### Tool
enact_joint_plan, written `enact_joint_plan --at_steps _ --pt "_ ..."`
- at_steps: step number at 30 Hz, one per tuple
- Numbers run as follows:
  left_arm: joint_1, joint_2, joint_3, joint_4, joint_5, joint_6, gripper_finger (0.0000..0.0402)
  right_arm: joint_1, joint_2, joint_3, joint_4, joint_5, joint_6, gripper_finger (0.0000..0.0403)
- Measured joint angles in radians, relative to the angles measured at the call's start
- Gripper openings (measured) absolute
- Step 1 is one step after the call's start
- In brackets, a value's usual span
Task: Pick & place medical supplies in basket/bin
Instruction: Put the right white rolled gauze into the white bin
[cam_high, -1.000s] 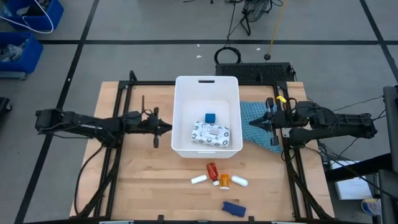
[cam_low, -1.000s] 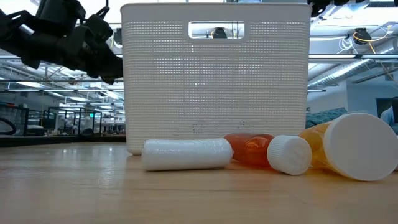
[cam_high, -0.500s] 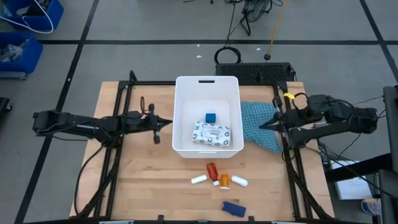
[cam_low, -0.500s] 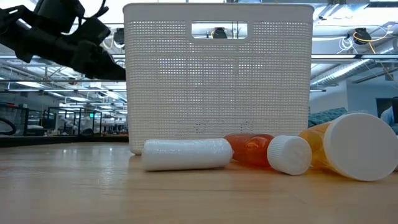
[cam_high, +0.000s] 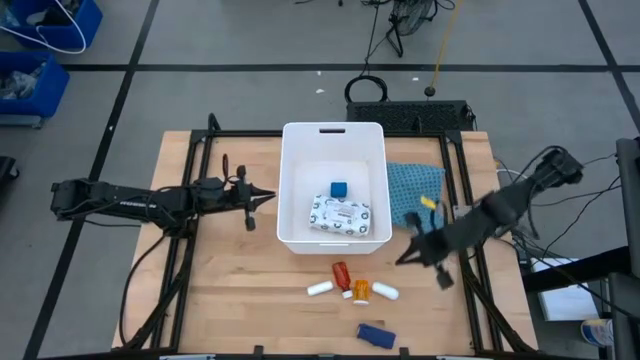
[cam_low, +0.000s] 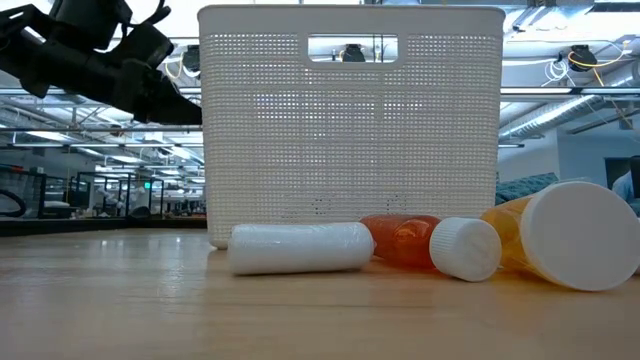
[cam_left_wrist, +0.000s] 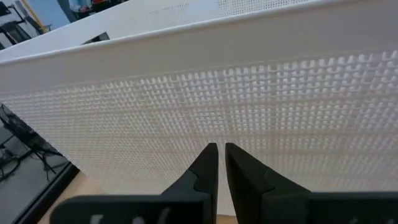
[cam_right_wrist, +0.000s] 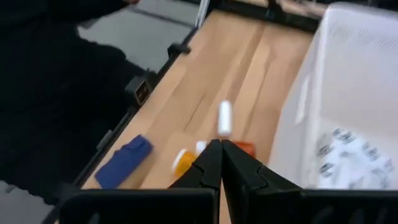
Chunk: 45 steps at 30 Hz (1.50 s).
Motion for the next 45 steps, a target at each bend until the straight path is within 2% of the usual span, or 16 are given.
enact_joint_plan --at_steps 6,12,16,23,30,35,40,45 --pt "0.000 0.000 0.000 0.000 0.000 0.000 0.0027 0.187 0.117 0.000 0.014 0.231 0.317 0.0000" --pt "0.000 0.000 0.000 0.002 0.000 0.000 0.0004 0.261 0.224 0.000 0.009 0.327 0.615 0.0007" --pt "0.000 0.000 0.000 0.005 0.000 0.001 0.0010 0.264 0.278 0.000 -0.013 0.330 0.739 0.0046" --pt "0.000 0.000 0.000 0.015 0.000 0.002 0.0035 0.264 0.402 0.000 -0.084 0.331 0.874 0.0152" --pt "0.000 0.000 0.000 0.015 0.000 0.001 0.0030 0.264 0.554 0.000 -0.079 0.334 0.903 0.0235" --pt "0.000 0.000 0.000 0.014 0.000 -0.004 0.0018 0.262 0.643 0.000 -0.078 0.308 0.914 0.0262" --pt "0.000 0.000 0.000 0.014 0.000 -0.004 0.0003 0.262 0.711 0.000 -0.086 0.276 0.965 0.0271" --pt "0.000 0.000 0.000 0.014 0.000 -0.007 0.0018 0.262 0.766 0.000 -0.083 0.276 0.976 0.0268"
